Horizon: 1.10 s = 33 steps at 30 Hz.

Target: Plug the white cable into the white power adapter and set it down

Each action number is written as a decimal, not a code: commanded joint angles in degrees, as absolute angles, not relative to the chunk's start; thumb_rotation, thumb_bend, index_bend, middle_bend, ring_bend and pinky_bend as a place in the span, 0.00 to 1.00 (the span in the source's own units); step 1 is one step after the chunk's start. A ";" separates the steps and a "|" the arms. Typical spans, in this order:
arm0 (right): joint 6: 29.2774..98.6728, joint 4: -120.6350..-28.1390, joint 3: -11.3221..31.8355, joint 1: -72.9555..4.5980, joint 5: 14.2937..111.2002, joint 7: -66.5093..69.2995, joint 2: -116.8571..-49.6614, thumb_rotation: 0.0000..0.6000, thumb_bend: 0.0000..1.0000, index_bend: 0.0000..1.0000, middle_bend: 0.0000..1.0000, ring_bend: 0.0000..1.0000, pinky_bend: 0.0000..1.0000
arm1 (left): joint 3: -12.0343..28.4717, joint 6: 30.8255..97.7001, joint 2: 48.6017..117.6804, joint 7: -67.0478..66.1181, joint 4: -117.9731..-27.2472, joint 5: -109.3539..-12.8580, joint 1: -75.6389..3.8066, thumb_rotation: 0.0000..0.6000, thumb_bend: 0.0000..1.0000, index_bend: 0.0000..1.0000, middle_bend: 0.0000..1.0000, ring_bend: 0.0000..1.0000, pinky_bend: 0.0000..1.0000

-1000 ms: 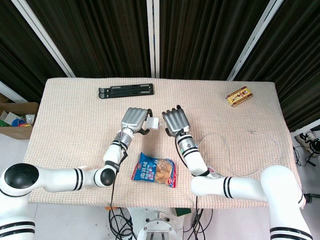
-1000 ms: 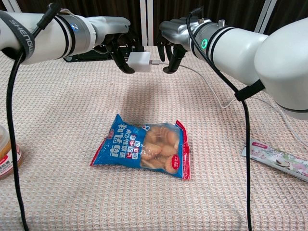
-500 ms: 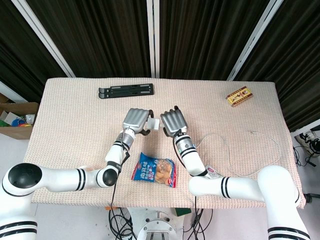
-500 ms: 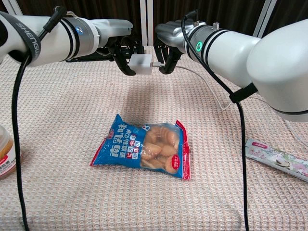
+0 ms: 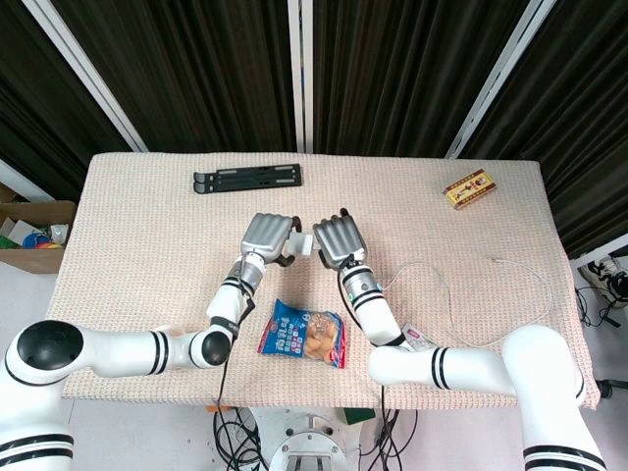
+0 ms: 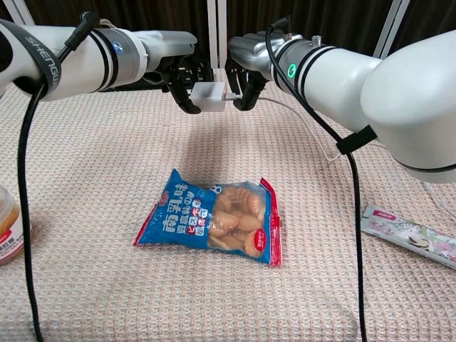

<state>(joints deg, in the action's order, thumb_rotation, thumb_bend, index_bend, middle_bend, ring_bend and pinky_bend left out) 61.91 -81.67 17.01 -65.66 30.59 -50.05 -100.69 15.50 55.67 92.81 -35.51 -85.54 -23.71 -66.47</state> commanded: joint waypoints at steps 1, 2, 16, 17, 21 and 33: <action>62.67 -82.63 16.57 -65.17 31.18 -50.11 -100.17 1.00 0.34 0.40 0.45 0.35 0.24 | 15.50 55.74 92.74 -35.47 -85.50 -23.77 -66.34 1.00 0.37 0.52 0.46 0.76 0.95; 63.06 -83.05 16.39 -64.98 31.51 -50.12 -100.03 1.00 0.31 0.35 0.43 0.33 0.24 | 15.49 55.71 92.71 -35.41 -85.54 -23.79 -66.28 1.00 0.37 0.52 0.46 0.76 0.95; 65.87 -94.16 14.65 -58.66 37.20 -43.64 -93.28 1.00 0.15 0.00 0.00 0.00 0.00 | 13.88 55.21 95.26 -34.41 -81.06 -26.82 -65.26 1.00 0.37 0.50 0.45 0.68 0.93; 66.02 -95.05 14.32 -57.91 37.91 -42.81 -92.39 1.00 0.15 0.00 0.00 0.00 0.00 | 13.45 55.05 95.83 -34.36 -79.92 -27.63 -65.19 1.00 0.36 0.48 0.44 0.67 0.92; 67.24 -98.37 12.87 -54.15 40.53 -39.12 -88.08 1.00 0.15 0.00 0.00 0.00 0.00 | 11.17 53.59 98.20 -34.79 -74.37 -31.34 -65.00 1.00 0.34 0.37 0.39 0.54 0.87; 70.41 -101.85 9.41 -42.55 46.50 -26.66 -76.64 1.00 0.16 0.00 0.01 0.00 0.00 | 7.79 55.60 95.36 -28.73 -73.65 -42.71 -58.47 1.00 0.24 0.16 0.17 0.21 0.40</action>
